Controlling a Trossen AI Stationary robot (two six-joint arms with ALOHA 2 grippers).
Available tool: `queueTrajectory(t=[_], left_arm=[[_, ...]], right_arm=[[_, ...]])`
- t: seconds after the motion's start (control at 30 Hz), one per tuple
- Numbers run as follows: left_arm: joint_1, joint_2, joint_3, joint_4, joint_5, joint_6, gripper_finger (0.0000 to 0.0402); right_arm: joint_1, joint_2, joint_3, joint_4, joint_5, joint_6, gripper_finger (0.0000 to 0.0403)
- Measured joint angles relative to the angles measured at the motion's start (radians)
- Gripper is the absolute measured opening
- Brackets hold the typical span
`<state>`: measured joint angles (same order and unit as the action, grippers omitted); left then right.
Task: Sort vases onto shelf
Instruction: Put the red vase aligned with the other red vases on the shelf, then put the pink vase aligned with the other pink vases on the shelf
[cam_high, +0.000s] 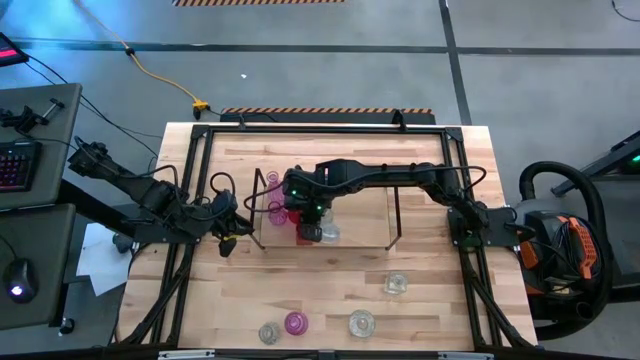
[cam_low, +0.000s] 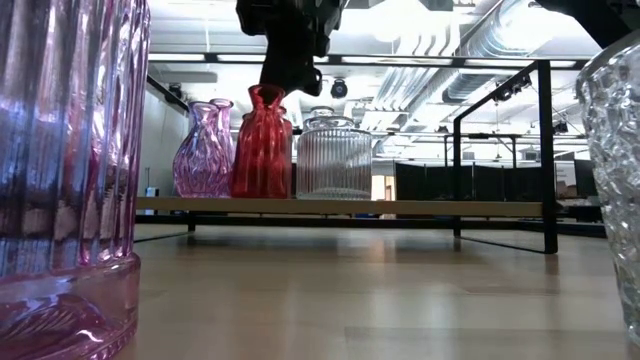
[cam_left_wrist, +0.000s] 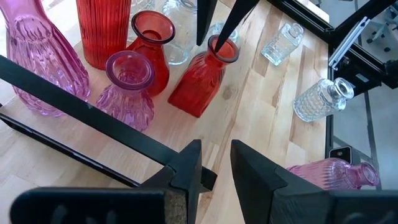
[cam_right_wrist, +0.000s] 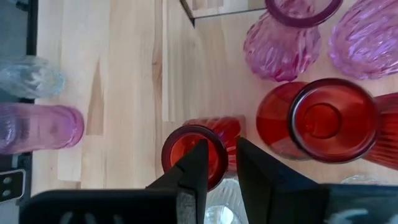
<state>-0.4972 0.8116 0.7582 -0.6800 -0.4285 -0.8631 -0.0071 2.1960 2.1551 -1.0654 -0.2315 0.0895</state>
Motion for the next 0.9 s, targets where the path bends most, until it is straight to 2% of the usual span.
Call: queueTrajectory(t=[0.63, 0.9], left_arm=[[0.0, 0.0, 0.0, 0.001, -0.006, -0.025, 0.0076], [0.0, 0.0, 0.0, 0.002, -0.014, -0.026, 0.0076]], right_arm=[[0.0, 0.0, 0.001, 0.086, 0.013, 0.018, 0.0064], [0.0, 0.001, 0.098, 0.079, 0.065, 0.007, 0.0064]])
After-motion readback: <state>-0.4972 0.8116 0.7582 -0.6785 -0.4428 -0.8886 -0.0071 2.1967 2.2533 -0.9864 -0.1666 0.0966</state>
